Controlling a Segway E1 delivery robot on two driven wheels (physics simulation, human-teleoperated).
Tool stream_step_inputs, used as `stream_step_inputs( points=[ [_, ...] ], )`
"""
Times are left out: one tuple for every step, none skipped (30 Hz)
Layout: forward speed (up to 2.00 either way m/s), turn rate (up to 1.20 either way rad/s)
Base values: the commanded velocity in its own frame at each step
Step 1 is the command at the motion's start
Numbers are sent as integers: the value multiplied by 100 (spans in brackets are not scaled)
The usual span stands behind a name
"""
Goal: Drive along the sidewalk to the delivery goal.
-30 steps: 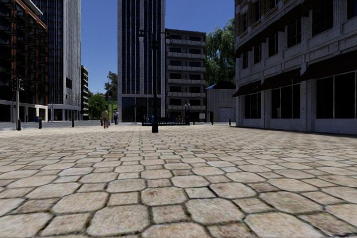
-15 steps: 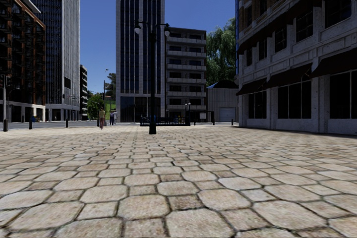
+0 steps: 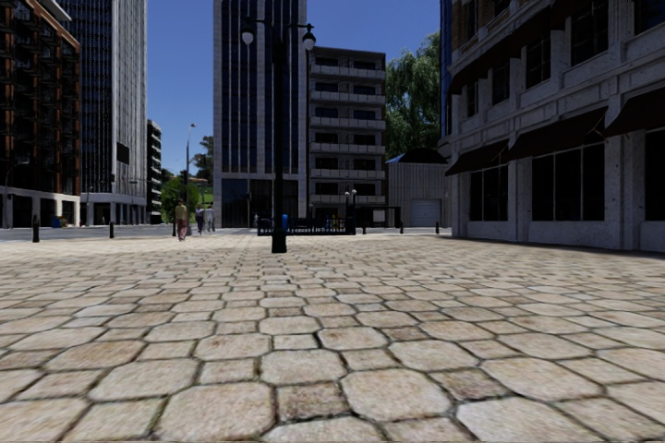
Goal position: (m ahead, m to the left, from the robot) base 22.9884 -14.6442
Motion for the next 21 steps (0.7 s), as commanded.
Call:
stream_step_inputs(
  points=[
    [200,0],
    [200,0],
    [200,0],
    [200,0],
    [200,0],
    [200,0],
    [200,0],
    [200,0],
    [200,0],
    [200,0],
    [200,0],
    [200,0],
    [200,0],
    [200,-7],
    [200,-23],
    [200,-28],
    [200,-29],
    [200,-29],
    [200,-29],
    [200,-29],
    [200,-29]
  ],
)
